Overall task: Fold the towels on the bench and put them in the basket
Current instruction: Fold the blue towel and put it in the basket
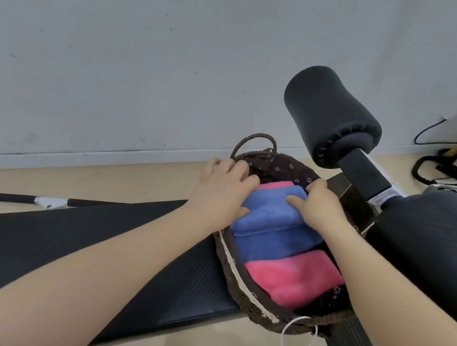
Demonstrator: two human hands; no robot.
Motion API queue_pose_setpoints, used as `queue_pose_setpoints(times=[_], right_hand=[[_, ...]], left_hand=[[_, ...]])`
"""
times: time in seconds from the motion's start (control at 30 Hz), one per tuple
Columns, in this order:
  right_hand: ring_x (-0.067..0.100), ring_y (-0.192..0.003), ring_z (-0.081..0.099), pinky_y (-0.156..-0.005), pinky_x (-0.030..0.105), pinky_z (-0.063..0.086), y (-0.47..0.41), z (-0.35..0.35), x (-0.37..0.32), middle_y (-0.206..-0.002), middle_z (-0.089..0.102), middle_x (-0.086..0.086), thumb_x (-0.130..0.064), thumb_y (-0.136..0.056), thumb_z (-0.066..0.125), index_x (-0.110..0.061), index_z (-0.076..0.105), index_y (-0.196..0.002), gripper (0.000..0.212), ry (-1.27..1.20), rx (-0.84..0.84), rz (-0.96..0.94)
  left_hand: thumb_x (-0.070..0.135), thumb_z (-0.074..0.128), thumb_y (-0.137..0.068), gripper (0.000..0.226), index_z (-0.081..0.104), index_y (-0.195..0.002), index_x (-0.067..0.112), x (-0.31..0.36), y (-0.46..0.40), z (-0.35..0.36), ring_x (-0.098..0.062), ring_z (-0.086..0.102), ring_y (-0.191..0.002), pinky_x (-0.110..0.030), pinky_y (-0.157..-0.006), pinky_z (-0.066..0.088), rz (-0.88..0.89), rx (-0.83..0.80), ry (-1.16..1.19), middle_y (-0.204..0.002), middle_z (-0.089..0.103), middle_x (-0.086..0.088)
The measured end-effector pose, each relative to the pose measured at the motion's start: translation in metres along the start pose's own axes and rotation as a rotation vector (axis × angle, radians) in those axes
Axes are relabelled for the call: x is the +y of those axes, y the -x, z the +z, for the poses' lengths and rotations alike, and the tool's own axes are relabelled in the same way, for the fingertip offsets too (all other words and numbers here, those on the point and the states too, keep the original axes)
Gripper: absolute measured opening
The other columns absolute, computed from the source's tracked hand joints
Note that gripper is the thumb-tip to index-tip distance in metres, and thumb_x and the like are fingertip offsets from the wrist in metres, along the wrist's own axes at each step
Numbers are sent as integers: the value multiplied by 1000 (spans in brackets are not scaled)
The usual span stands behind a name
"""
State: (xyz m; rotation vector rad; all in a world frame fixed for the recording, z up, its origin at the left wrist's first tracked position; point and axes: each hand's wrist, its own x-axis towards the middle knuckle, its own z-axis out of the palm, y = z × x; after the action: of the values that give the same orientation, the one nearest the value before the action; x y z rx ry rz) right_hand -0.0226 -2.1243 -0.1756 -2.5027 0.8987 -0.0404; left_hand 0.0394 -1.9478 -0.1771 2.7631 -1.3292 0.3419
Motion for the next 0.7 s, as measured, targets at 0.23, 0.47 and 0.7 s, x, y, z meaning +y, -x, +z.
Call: queue_pose_setpoints(times=[0.23,0.47,0.7], right_hand=[[28,-120,45,-96,36,40,36,5,-22,-135,43,8,-12,-94,38,-15,48,-131,39,533,-160,-599],[19,-147,-11,-118,33,2,47,-3,-11,-158,-18,-1,3,-89,31,-30,-4,-150,77,577,-563,-468],[31,-134,32,-107,38,34,47,-2,-8,-152,17,12,1,-89,32,-22,29,-144,60,467,-374,-273]], left_hand=[[32,31,-99,32,58,-110,19,0,15,-4,-25,54,-105,-32,-81,34,151,-237,35,-110,58,-4],[41,24,-100,42,46,-135,34,-4,26,-14,-12,41,-128,-38,-116,-1,173,-460,110,-134,49,2],[44,24,-99,52,62,-119,14,7,38,-11,-20,39,-121,-37,-118,5,179,-430,53,-127,51,3]])
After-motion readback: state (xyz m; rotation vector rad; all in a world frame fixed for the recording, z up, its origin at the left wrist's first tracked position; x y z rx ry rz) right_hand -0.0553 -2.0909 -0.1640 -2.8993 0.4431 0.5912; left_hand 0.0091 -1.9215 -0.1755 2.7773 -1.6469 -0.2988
